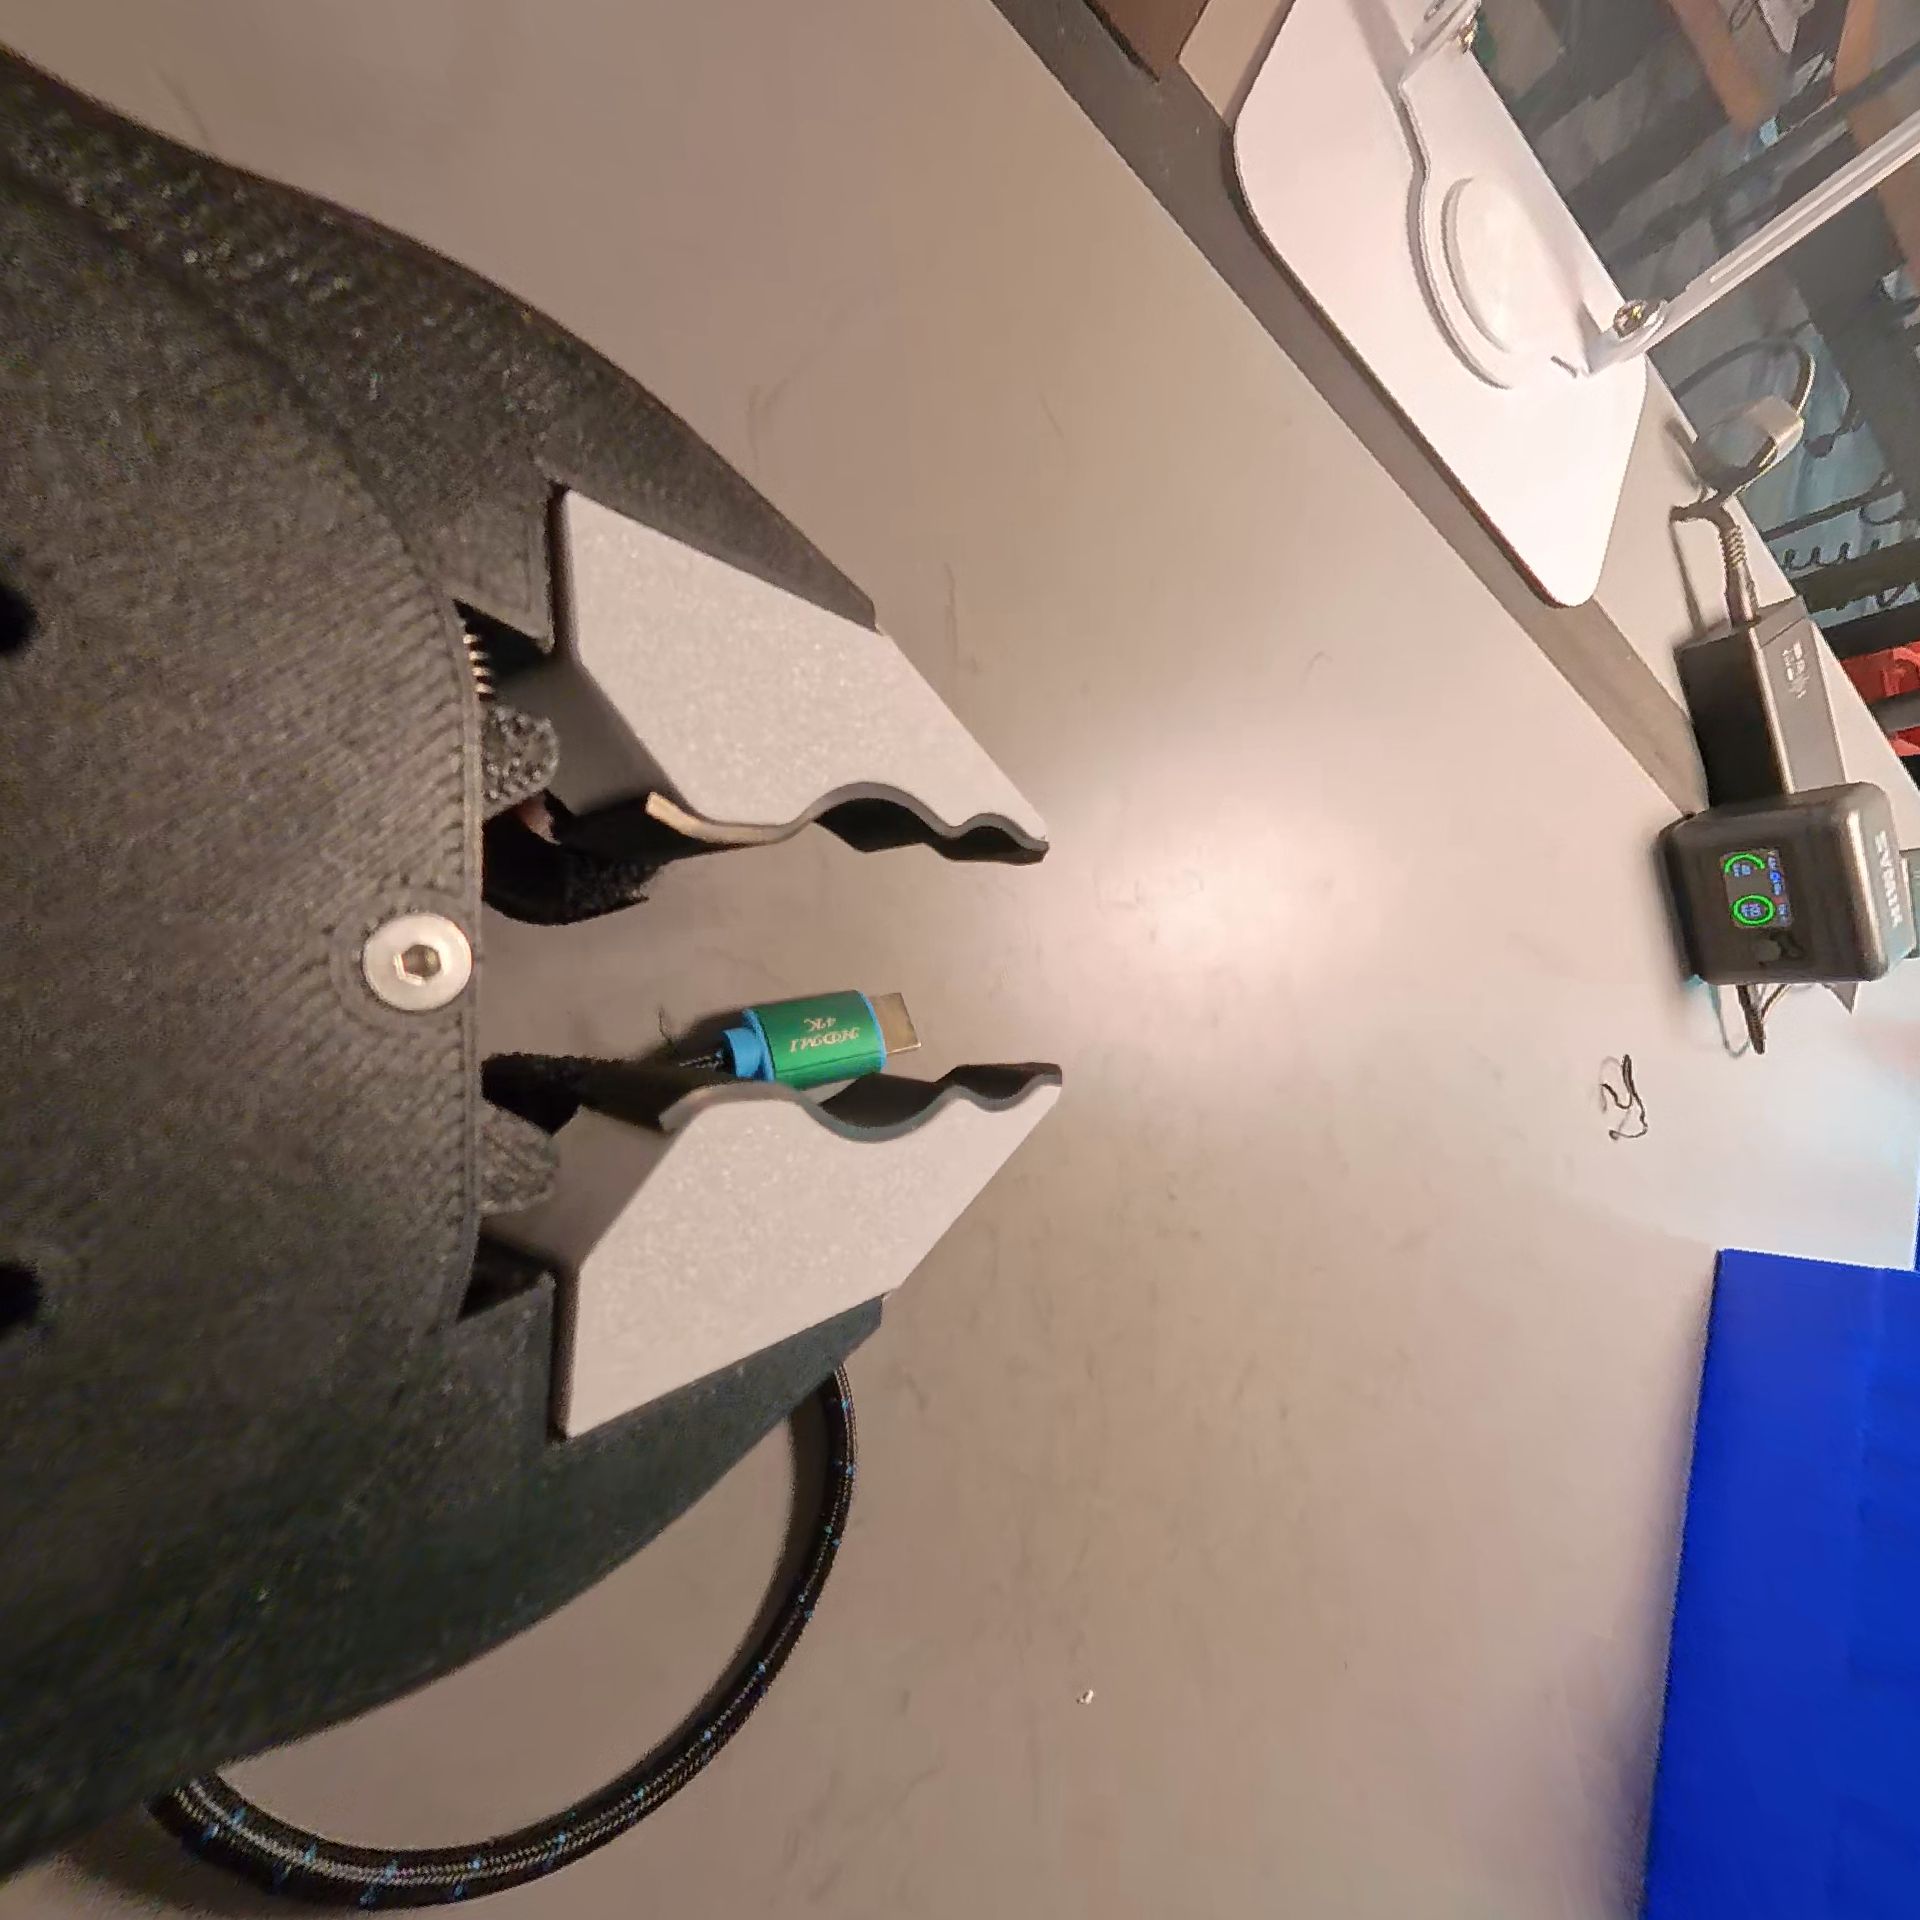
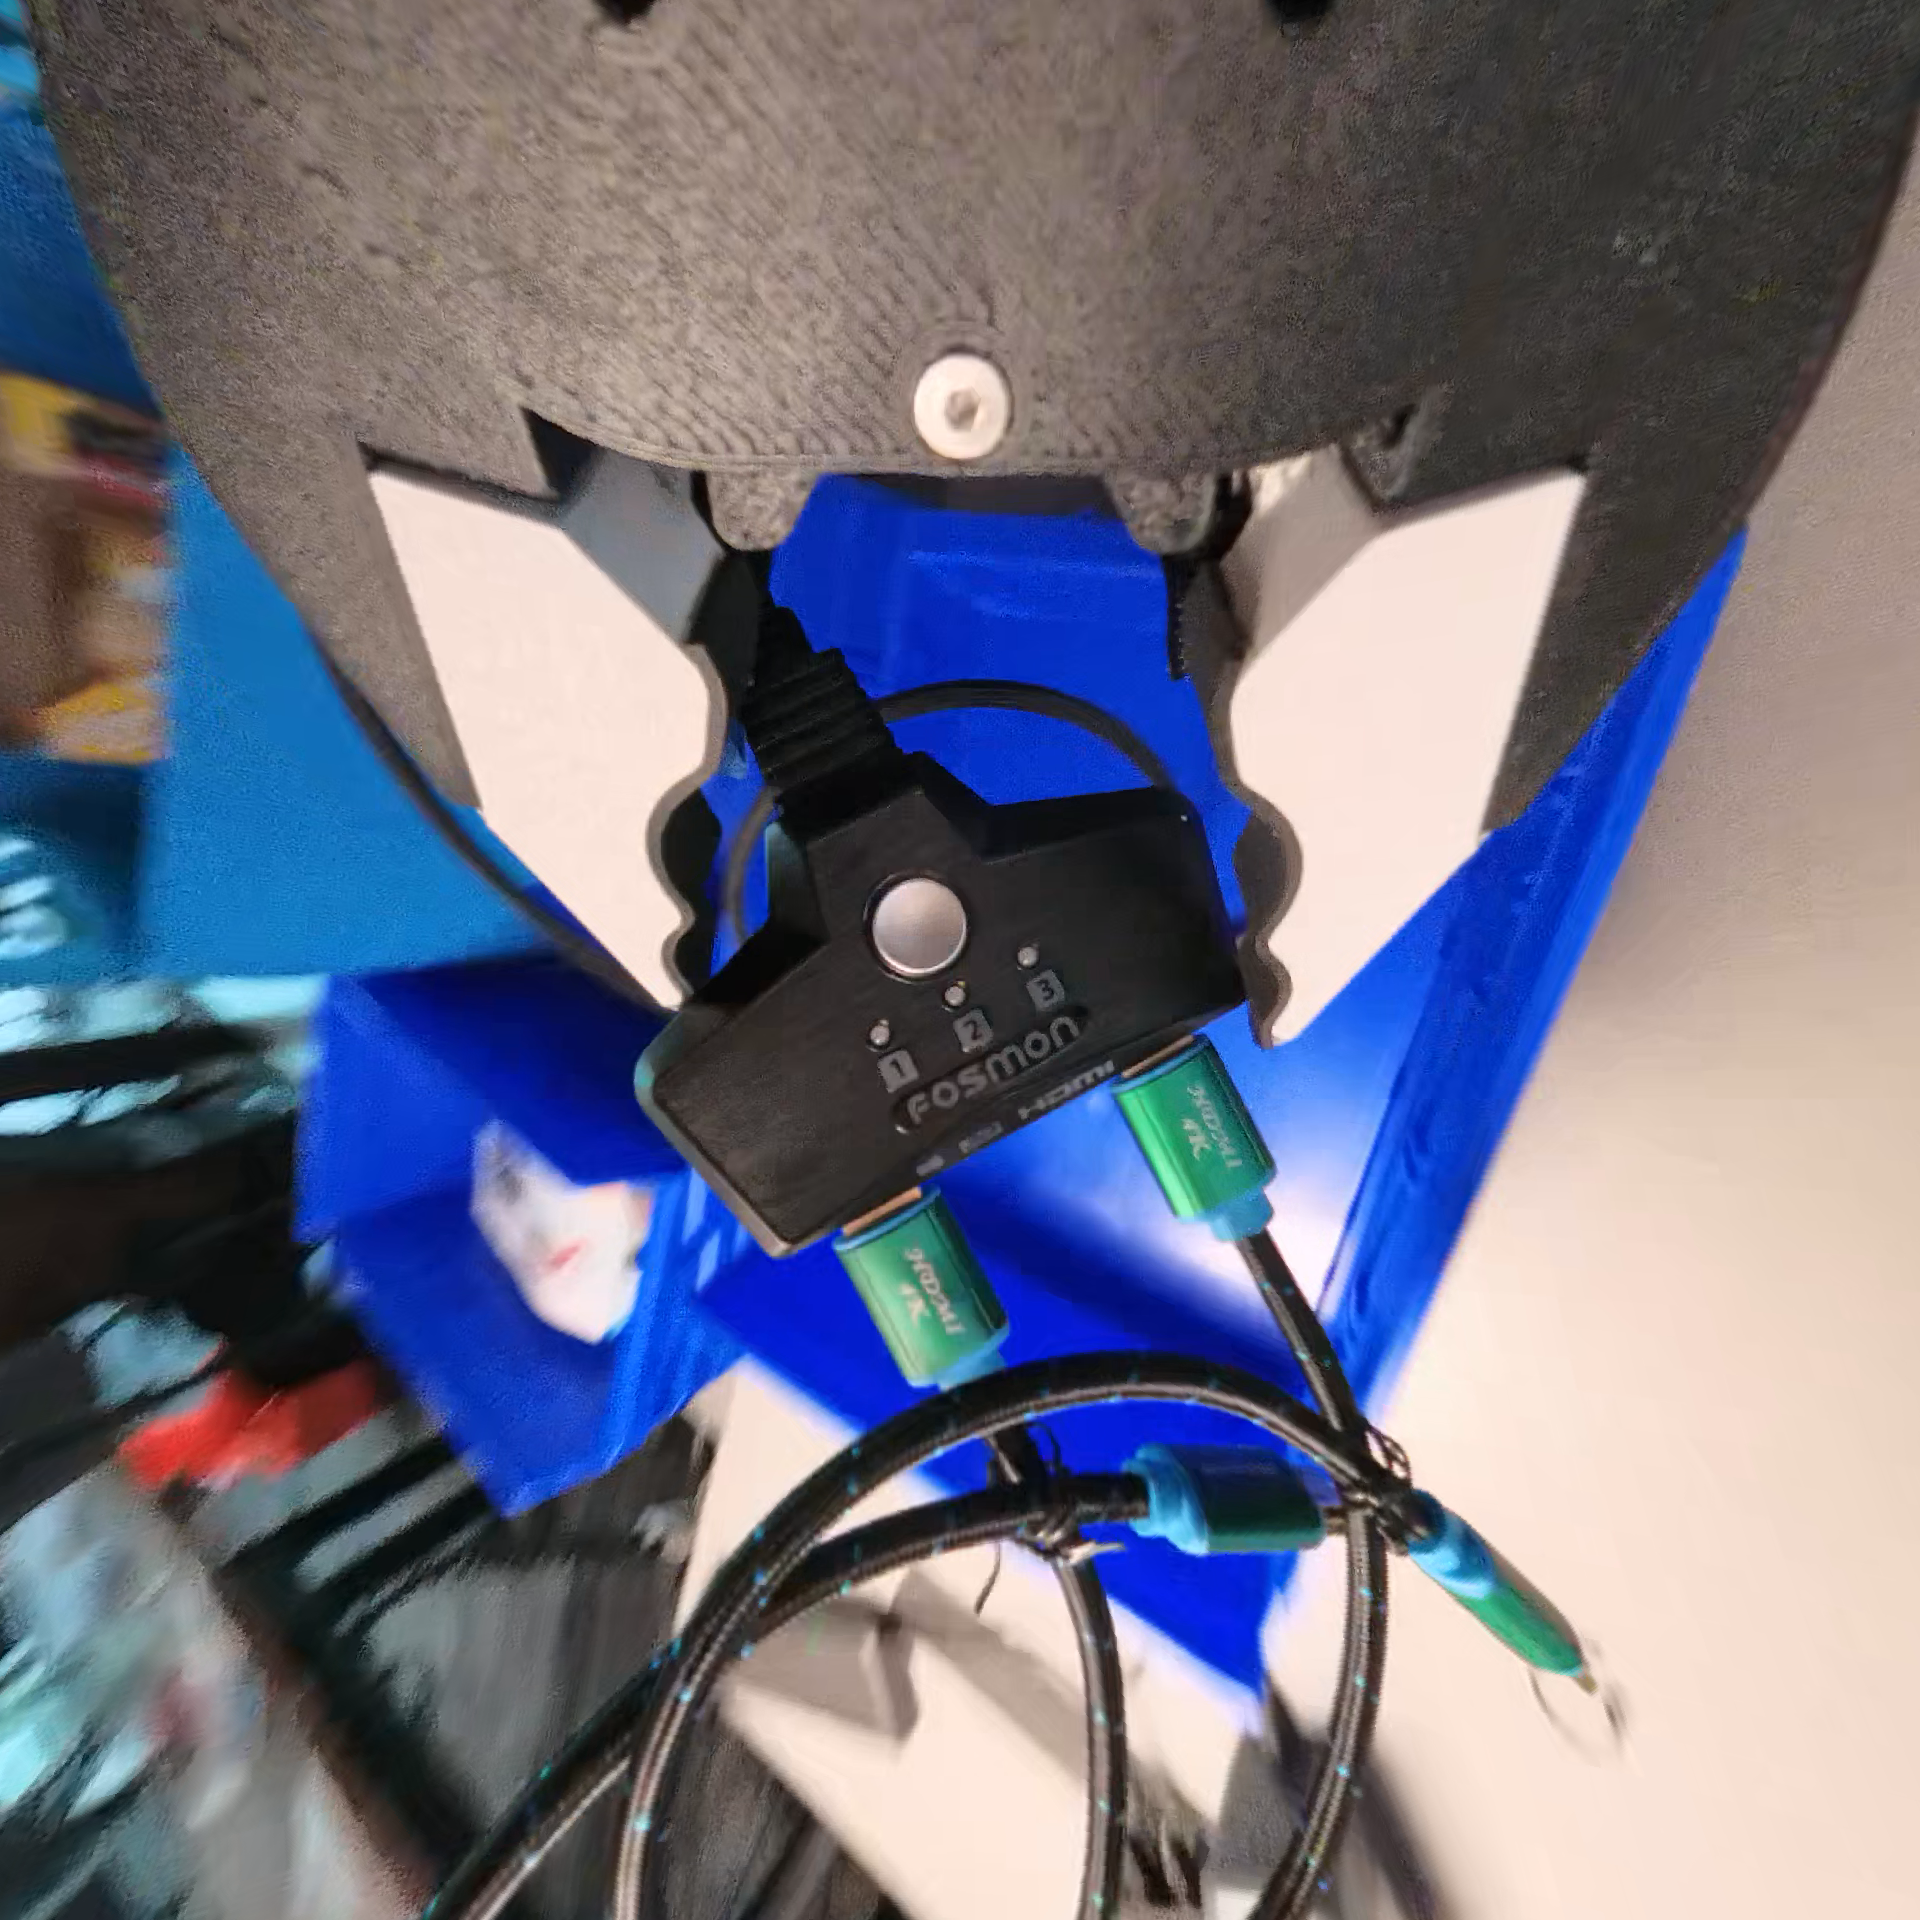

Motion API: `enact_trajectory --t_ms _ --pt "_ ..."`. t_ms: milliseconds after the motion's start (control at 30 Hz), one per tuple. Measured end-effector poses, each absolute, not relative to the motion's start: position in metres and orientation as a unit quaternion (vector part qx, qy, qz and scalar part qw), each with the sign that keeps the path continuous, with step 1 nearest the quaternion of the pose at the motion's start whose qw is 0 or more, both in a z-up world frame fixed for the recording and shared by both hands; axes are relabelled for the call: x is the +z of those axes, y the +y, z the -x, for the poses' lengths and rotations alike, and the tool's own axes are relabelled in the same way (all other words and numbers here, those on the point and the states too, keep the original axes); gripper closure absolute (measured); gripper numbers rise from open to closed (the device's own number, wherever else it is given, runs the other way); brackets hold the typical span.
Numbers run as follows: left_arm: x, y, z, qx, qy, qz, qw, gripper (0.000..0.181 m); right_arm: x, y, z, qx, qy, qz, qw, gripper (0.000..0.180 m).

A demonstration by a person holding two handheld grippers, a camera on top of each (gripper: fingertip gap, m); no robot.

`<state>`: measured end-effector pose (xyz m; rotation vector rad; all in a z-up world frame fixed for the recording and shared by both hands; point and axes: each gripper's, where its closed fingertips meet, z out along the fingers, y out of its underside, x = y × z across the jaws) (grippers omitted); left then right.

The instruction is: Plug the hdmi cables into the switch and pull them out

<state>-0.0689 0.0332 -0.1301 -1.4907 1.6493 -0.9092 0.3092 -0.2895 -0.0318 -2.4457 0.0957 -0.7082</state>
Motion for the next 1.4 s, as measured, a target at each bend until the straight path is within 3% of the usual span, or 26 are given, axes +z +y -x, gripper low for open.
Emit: enact_trajectory --t_ms 200,400,533,633,800,1000,1200,1400 --pt "-0.14 0.027 0.066 -0.349 0.651 0.578 0.347 0.141 -0.125 -0.309 -0.309 -0.132 0.143 0.951 0.242 0.076" --pt "-0.148 0.023 0.066 -0.338 0.664 0.577 0.335 0.14 -0.167 -0.321 -0.314 -0.097 0.163 0.971 0.149 0.078" --pt "-0.148 0.022 0.067 -0.334 0.668 0.574 0.335 0.14 -0.146 -0.324 -0.322 -0.137 0.139 0.966 0.168 0.077" --pt "-0.147 0.021 0.068 -0.334 0.671 0.572 0.333 0.139 -0.108 -0.321 -0.327 -0.176 0.131 0.944 0.245 0.094" --pt "-0.149 0.018 0.068 -0.329 0.679 0.57 0.326 0.136 -0.051 -0.321 -0.31 -0.192 0.103 0.919 0.327 0.092" --pt "-0.139 0.023 0.071 -0.328 0.672 0.57 0.34 0.132 -0.018 -0.255 -0.184 -0.112 -0.048 0.887 0.445 0.106" --pt "-0.134 0.033 0.08 -0.331 0.65 0.583 0.358 0.132 -0.086 -0.177 -0.039 0.009 -0.162 0.87 0.466 0.127" --pt "-0.133 0.026 0.106 -0.335 0.637 0.598 0.353 0.131 -0.175 -0.152 0.004 0.042 -0.2 0.893 0.402 0.125"
